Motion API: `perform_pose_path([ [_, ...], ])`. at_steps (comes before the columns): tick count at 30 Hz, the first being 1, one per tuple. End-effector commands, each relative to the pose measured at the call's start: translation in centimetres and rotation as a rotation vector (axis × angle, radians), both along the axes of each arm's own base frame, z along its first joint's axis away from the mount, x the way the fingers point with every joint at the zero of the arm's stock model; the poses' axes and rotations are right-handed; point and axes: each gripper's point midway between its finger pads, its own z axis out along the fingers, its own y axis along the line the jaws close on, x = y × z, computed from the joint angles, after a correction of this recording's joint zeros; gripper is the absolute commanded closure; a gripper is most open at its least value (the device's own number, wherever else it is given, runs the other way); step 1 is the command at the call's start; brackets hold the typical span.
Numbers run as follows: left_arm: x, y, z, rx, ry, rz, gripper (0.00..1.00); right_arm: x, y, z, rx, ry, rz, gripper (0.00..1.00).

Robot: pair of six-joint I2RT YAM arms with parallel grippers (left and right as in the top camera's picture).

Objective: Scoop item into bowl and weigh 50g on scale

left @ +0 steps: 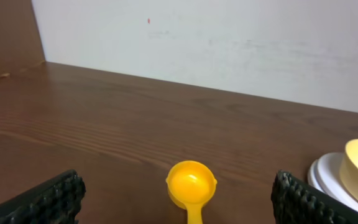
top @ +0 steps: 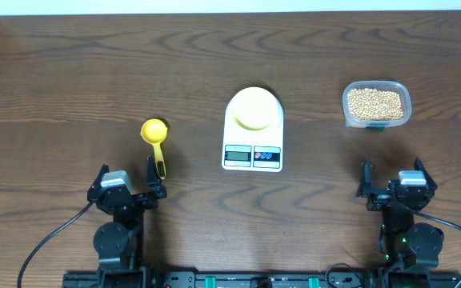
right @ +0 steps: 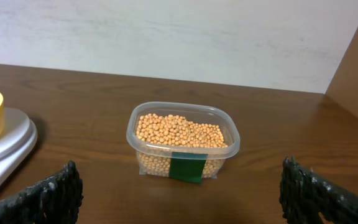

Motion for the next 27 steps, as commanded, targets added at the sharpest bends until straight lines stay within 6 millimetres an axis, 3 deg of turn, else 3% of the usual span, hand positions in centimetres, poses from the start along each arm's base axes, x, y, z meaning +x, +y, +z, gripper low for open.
perform_pose_path([
  [1, -0.1, -0.2, 3.4, 0.006, -0.03, -0.013, 0.02, 0.0, -0.2, 0.0, -0.011, 0.001, -0.009, 0.01],
  [8, 1.6, -0.9, 4.4, -0.022, 0.182, -0.056, 0.02, 0.0, -0.2, 0.0, -0.011, 0.001, -0.009, 0.01],
  [12, 3.7, -2.5, 3.6, -0.064, 0.361, -0.151, 0.02, 0.0, -0.2, 0.0, -0.011, 0.001, -0.009, 0.01],
  [16, 5.0, -4.9, 0.2, -0.139, 0.579, -0.277, 0.02, 0.0, -0.2, 0.0, -0.011, 0.001, -0.009, 0.01],
  [21, 4.5, -7.5, -5.6, -0.247, 0.822, -0.361, 0.02, 0.0, -0.2, 0.0, -0.011, 0.001, -0.009, 0.01],
  [27, 4.1, -8.4, -8.9, -0.303, 0.947, -0.387, 0.02, 0.0, -0.2, 0.0, -0.011, 0.001, -0.009, 0.01],
])
